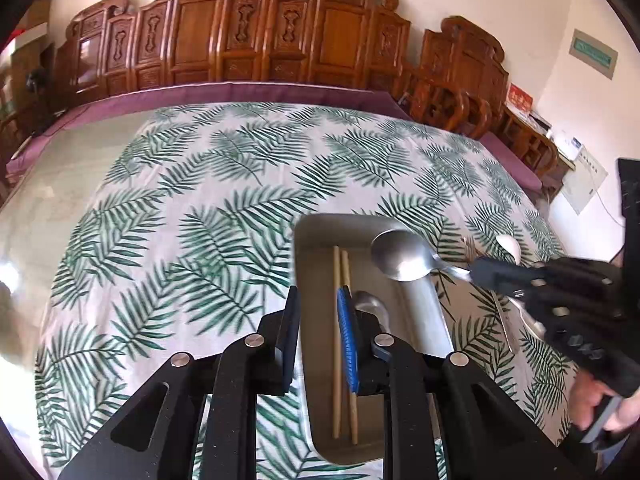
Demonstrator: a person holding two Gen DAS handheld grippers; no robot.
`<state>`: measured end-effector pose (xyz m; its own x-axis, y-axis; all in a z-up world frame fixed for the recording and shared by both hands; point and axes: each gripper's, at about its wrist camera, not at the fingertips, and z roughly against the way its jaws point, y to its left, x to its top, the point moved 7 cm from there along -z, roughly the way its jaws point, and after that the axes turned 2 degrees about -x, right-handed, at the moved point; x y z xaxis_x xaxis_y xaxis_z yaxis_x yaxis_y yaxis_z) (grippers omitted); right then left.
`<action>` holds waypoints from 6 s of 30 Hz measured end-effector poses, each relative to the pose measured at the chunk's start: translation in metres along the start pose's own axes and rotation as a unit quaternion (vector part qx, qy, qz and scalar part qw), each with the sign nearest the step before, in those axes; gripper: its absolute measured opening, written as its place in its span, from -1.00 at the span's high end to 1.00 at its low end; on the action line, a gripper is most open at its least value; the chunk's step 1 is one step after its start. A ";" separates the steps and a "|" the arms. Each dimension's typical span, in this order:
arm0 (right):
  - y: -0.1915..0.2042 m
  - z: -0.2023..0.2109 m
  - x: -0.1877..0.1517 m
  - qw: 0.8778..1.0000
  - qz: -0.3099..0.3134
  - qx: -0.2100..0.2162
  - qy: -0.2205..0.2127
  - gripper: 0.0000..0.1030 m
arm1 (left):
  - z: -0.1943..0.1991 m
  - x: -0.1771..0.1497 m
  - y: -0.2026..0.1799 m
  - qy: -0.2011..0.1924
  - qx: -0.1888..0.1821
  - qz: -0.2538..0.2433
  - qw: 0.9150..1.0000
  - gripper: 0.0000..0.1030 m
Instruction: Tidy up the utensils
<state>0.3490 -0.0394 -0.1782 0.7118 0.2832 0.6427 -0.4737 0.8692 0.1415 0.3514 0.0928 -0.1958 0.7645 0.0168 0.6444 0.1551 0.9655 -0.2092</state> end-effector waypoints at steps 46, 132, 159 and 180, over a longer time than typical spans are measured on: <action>-0.065 0.085 -0.051 0.997 -0.041 -0.059 -0.037 0.89 | 0.019 0.001 -0.030 -0.030 -0.007 -0.016 0.999 0.35; -0.239 0.065 -0.110 0.996 -0.076 -0.048 -0.010 0.89 | -0.123 -0.045 -0.214 0.083 0.025 -0.127 0.988 -0.31; -0.226 0.068 -0.109 0.997 -0.061 -0.048 -0.016 0.88 | -0.152 -0.037 -0.202 0.107 0.059 -0.100 0.987 0.86; -0.212 0.065 -0.106 0.998 -0.050 -0.046 -0.014 0.88 | -0.141 -0.034 -0.185 0.107 0.045 -0.087 0.989 0.89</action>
<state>0.3407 -0.2800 -0.2271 0.7380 0.1830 0.6495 -0.3509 0.9263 0.1376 0.3848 -0.1235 -0.2830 0.8469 -0.1986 0.4933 0.2482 0.9680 -0.0364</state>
